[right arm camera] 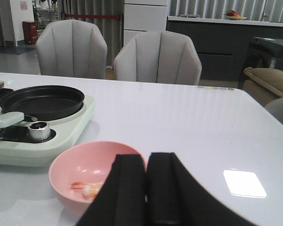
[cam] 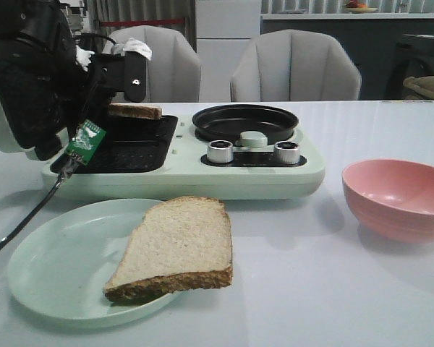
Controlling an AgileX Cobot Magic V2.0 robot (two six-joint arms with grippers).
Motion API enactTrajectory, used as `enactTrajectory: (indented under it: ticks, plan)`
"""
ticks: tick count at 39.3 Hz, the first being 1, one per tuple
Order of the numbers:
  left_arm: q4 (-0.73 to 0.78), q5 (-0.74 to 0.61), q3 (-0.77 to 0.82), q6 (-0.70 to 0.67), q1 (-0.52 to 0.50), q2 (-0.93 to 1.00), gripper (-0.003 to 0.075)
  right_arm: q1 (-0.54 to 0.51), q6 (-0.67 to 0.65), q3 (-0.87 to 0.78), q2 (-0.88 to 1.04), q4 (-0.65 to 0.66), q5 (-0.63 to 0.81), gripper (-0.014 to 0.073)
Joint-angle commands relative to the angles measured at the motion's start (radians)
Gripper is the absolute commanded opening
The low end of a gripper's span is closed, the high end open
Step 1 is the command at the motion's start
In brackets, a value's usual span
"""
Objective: Make breakfast with bread and shrimp
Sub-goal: 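Carry the bread slice with the left gripper onto the sandwich maker plate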
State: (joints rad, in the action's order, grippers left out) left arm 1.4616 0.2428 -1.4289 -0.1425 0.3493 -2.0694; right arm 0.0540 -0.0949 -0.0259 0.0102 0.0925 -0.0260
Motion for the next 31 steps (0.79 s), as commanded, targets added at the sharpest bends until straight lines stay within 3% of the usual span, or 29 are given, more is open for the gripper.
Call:
enactTrajectory:
  ticks: [1, 6, 31]
  plan:
    - [-0.017, 0.005, -0.032, -0.013, -0.003, 0.053, 0.0281, -0.001, 0.0, 0.016, 0.022, 0.003, 0.089, 0.0143]
    - [-0.026, 0.009, -0.027, -0.013, -0.003, 0.054, 0.0338, -0.001, 0.0, 0.016, 0.022, 0.003, 0.089, 0.0143]
    - [-0.106, 0.054, 0.023, -0.013, 0.057, 0.099, 0.034, -0.001, 0.0, 0.016, 0.022, 0.003, 0.089, 0.0143]
